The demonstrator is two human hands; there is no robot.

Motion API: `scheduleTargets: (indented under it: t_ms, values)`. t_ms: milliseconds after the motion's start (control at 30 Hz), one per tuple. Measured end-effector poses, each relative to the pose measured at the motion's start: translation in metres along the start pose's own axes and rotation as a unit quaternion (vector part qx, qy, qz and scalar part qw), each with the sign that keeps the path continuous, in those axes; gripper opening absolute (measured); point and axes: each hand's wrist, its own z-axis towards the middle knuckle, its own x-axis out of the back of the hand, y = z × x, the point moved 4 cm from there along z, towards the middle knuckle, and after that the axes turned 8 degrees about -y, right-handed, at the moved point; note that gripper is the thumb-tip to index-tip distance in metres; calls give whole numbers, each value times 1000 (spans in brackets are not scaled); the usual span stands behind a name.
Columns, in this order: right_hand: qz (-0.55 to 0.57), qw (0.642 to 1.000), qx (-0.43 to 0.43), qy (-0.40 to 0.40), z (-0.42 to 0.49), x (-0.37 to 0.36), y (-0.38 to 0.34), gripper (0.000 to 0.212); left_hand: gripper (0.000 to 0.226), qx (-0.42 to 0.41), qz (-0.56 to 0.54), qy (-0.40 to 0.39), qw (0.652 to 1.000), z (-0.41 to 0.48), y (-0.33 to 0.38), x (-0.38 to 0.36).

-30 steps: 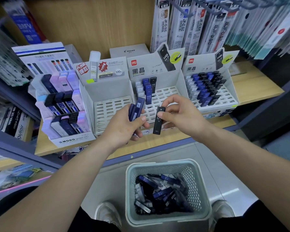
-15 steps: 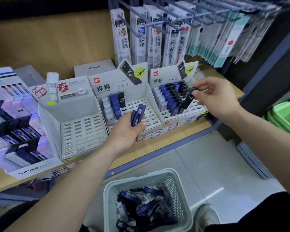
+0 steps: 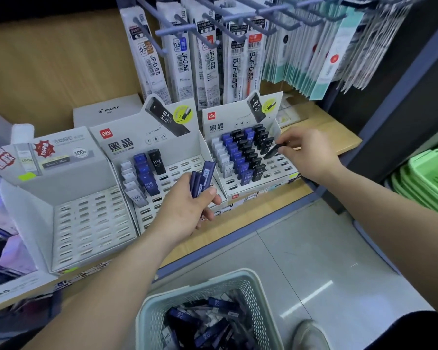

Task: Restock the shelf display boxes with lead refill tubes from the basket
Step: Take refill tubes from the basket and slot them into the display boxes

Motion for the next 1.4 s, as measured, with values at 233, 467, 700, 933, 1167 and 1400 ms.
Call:
scheduleTargets:
  t_ms: [233, 467, 700, 933, 1167, 1400]
  values:
    - [-65, 997, 44, 25, 4, -8, 0, 21, 6, -7, -14, -9, 1000, -4, 4, 2]
    - [-109, 993, 28, 33, 9, -19, -5, 21, 6, -8, -20, -4, 1000, -11, 3, 7]
    - [132, 988, 43, -68, -26, -35, -80, 24, 7, -21, -38, -8, 999, -16, 5, 10]
    - [229, 957, 71, -162, -44, -66, -118, 15, 16, -29, -37, 2, 999, -18, 8, 12]
    - [278, 946, 37, -165, -49, -55, -102, 11, 8, -44, -71, 73, 994, -24, 7, 35]
    - [255, 938, 35, -234, -60, -73, -115, 14, 11, -56, -51, 90, 993, -31, 3, 44]
